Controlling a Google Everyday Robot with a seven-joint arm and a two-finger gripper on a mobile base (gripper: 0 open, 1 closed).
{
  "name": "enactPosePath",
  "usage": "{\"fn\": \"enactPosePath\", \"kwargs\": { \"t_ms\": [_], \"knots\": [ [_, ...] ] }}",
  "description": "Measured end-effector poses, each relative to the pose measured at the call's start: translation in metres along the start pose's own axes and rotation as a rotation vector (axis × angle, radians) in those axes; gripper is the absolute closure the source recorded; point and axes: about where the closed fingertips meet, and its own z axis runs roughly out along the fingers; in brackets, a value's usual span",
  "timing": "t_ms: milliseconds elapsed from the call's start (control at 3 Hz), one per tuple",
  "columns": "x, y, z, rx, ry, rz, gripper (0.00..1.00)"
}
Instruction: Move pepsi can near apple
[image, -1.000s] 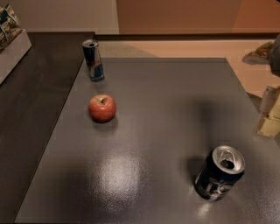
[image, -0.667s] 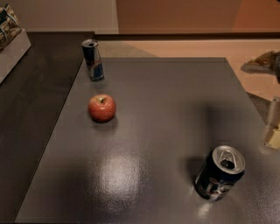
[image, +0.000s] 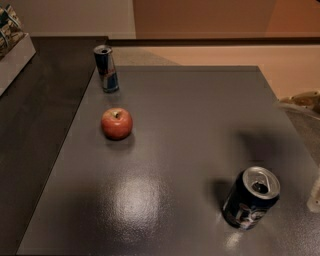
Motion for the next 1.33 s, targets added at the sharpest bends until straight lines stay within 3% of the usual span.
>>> {"fn": "enactPosePath", "kwargs": {
  "t_ms": [667,1000,1333],
  "knots": [
    [-0.001,0.033,0.024,-0.017,-0.109,-0.017,0.0],
    [-0.002,0.033,0.024,-0.016,-0.108,-0.018,0.0],
    [-0.008,0.042,0.033,-0.046,-0.137,-0.02,0.0]
  ]
}}
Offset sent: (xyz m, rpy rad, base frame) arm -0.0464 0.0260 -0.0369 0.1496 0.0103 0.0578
